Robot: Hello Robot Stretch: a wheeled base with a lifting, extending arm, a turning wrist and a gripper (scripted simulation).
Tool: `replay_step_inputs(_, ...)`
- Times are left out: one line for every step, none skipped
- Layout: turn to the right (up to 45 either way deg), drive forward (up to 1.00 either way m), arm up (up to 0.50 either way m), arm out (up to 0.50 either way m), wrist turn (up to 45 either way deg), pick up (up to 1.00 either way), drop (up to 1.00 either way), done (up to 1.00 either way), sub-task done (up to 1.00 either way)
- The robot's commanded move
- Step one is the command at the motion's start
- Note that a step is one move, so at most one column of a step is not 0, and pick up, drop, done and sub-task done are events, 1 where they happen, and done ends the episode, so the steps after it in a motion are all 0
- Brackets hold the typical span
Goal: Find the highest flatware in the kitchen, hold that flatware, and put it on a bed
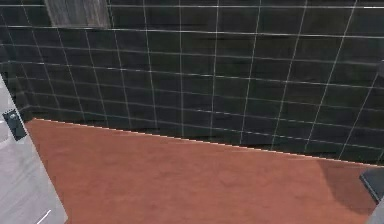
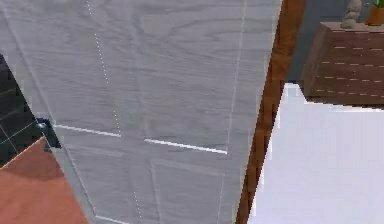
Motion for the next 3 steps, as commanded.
replay_step_inputs(18.0, 0.00, 0.00, 0.00, 0.0, 0.00, 0.00, 0.00, 0.00)
replay_step_inputs(0.0, 1.00, 0.00, 0.00, 0.0, 0.00, 0.00, 0.00, 0.00)
replay_step_inputs(12.0, 0.00, 0.00, 0.00, 0.0, 0.00, 0.00, 0.00, 0.00)
